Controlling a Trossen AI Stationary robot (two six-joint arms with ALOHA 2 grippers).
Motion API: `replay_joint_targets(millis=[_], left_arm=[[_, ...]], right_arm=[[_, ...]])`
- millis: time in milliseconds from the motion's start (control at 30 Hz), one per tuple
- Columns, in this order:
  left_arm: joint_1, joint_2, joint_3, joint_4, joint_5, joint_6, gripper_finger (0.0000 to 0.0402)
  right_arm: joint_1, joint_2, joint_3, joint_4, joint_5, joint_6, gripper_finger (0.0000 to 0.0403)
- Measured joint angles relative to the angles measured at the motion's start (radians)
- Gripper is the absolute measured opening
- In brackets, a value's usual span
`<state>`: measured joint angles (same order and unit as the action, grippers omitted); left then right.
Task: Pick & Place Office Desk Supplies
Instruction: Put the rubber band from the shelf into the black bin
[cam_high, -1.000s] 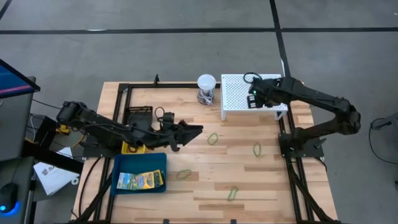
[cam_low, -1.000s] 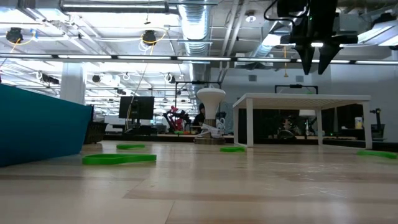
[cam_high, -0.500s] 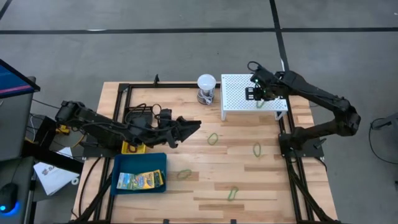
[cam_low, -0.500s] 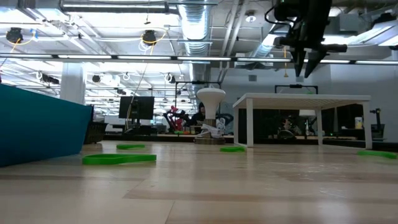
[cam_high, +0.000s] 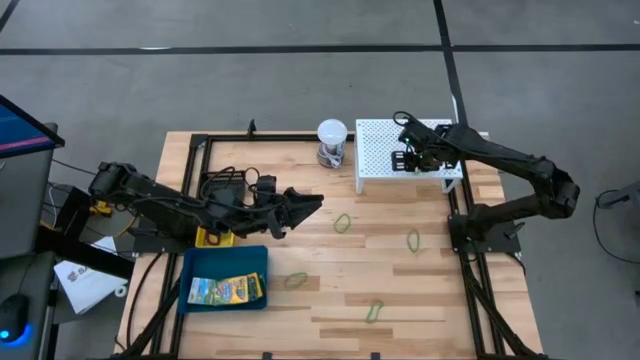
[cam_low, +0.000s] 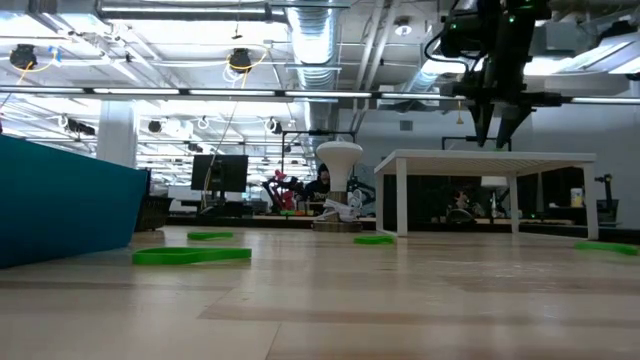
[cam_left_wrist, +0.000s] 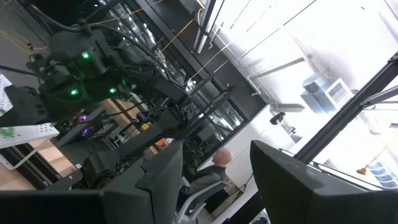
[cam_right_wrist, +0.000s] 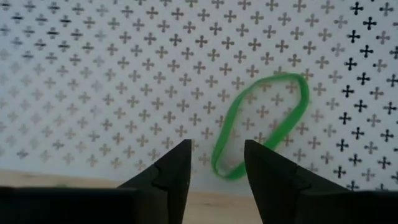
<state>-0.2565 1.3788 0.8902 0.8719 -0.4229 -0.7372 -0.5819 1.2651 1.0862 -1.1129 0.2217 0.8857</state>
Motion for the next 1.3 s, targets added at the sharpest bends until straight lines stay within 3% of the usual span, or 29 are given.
replay_joint_targets(millis=[567, 1033, 1300], left_arm=[[0.000, 0.000, 0.000, 0.000, -0.004, 0.000, 0.0182], [0.004, 0.000, 0.000, 0.000, -0.004, 0.000, 0.0182], [0.003, 0.000, 0.000, 0.000, -0.003, 0.000, 0.0182]], right_arm=[[0.048, -0.005, -0.093, 0.079, 0.052, -0.006, 0.0111], [0.068, -0.003, -0.096, 0.101, 0.052, -0.044, 0.0008], [0.128, -0.036, -0.094, 0.116, 0.090, -0.048, 0.0002]])
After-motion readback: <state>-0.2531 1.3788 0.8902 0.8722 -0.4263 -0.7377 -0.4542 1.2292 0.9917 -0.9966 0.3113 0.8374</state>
